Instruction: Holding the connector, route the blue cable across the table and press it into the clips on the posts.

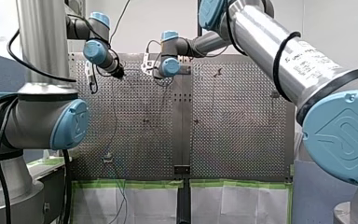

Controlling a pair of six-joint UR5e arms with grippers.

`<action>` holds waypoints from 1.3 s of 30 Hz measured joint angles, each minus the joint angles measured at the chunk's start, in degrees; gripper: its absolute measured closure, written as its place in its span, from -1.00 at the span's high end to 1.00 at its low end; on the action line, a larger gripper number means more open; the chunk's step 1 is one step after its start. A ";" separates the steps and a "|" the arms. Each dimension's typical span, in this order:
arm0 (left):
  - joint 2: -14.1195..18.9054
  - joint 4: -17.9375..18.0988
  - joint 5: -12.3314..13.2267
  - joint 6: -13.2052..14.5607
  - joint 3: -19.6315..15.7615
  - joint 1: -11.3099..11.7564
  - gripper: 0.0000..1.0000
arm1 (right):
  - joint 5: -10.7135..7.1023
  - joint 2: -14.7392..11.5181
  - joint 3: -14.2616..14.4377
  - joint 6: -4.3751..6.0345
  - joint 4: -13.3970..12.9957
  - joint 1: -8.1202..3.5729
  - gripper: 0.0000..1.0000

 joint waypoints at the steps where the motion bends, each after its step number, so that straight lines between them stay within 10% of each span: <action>1: -0.04 0.36 -0.07 0.40 0.21 -0.19 1.00 | -0.01 0.00 0.00 0.00 0.01 -0.01 -1.00; 36: -14.22 10.14 -5.54 1.04 10.94 -5.93 1.00 | -0.10 0.33 -0.01 0.00 -0.14 -0.05 -1.00; 39: -15.58 10.31 -6.49 0.99 11.07 -5.88 0.73 | -0.09 0.35 -0.01 0.00 -0.10 -0.05 -1.00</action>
